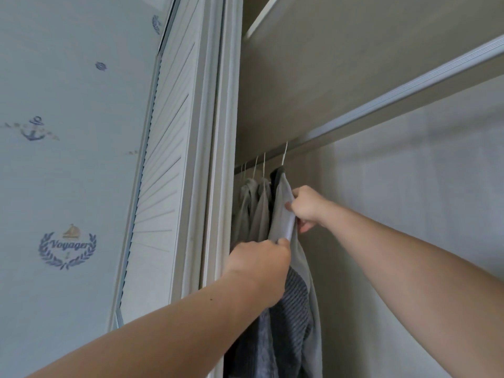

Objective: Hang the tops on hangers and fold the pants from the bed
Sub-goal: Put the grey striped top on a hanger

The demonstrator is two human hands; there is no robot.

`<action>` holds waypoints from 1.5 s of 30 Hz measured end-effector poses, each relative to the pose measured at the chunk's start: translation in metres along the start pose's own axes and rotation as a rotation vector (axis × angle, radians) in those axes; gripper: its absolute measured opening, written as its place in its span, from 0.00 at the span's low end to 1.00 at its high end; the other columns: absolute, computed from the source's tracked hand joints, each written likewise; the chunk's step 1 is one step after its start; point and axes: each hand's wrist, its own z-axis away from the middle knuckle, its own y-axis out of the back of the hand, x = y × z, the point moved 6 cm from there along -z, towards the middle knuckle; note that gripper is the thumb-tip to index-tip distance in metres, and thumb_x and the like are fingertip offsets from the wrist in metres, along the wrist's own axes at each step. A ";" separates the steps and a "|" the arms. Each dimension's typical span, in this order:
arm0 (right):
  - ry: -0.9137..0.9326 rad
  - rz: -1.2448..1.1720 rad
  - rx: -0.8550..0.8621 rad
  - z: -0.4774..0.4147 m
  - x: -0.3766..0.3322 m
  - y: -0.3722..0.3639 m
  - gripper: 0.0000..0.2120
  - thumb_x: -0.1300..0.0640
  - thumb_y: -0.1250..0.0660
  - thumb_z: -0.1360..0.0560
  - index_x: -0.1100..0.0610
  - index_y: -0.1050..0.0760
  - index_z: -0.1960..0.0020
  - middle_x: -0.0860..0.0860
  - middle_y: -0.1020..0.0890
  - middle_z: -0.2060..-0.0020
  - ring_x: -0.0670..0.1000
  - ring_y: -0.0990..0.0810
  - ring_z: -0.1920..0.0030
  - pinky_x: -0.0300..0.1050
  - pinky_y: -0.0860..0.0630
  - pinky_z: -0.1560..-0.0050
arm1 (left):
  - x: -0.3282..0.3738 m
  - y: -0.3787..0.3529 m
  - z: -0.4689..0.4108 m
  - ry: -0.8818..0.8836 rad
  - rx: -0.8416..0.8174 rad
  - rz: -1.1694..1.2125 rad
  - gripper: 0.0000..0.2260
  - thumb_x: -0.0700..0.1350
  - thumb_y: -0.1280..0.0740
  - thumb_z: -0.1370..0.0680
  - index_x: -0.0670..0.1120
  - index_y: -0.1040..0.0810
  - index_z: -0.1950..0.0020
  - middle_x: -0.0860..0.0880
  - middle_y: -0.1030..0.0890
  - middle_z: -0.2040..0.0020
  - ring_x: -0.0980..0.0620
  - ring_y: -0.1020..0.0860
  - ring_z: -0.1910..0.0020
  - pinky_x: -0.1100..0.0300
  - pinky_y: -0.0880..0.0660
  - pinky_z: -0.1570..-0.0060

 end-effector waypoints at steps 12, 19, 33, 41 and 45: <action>0.318 -0.054 0.130 0.074 0.003 0.014 0.18 0.52 0.34 0.20 0.50 0.26 0.30 0.52 0.20 0.36 0.52 0.23 0.35 0.53 0.28 0.32 | 0.009 0.036 0.058 -0.202 0.251 -0.063 0.13 0.53 0.42 0.19 0.49 0.26 0.40 0.47 0.23 0.41 0.44 0.27 0.45 0.51 0.36 0.51; 0.632 0.120 0.142 0.198 -0.055 -0.022 0.26 0.42 0.43 0.18 0.40 0.44 0.21 0.42 0.43 0.21 0.45 0.49 0.21 0.52 0.49 0.23 | -0.040 0.058 0.151 -0.146 0.348 -0.085 0.16 0.57 0.42 0.21 0.49 0.21 0.46 0.48 0.21 0.39 0.43 0.26 0.35 0.46 0.28 0.41; 0.862 0.151 -0.239 0.441 -0.204 -0.200 0.35 0.27 0.64 0.26 0.37 0.66 0.22 0.40 0.66 0.21 0.47 0.71 0.22 0.58 0.65 0.23 | -0.177 0.102 0.477 0.421 -0.001 -0.154 0.28 0.63 0.50 0.19 0.52 0.31 0.24 0.48 0.38 0.20 0.42 0.46 0.19 0.40 0.45 0.25; 0.993 -0.075 -0.527 0.638 -0.295 -0.304 0.34 0.28 0.61 0.24 0.37 0.65 0.22 0.41 0.64 0.20 0.48 0.67 0.21 0.59 0.63 0.23 | -0.201 0.169 0.729 0.761 -0.237 -0.186 0.31 0.68 0.54 0.19 0.57 0.44 0.19 0.50 0.48 0.17 0.46 0.57 0.18 0.41 0.55 0.23; 1.071 -0.140 -0.710 0.750 -0.335 -0.351 0.35 0.30 0.58 0.25 0.39 0.59 0.20 0.44 0.57 0.19 0.53 0.59 0.19 0.63 0.56 0.22 | -0.184 0.209 0.862 0.980 -0.338 -0.178 0.33 0.71 0.56 0.21 0.58 0.44 0.19 0.51 0.47 0.18 0.47 0.57 0.19 0.39 0.53 0.23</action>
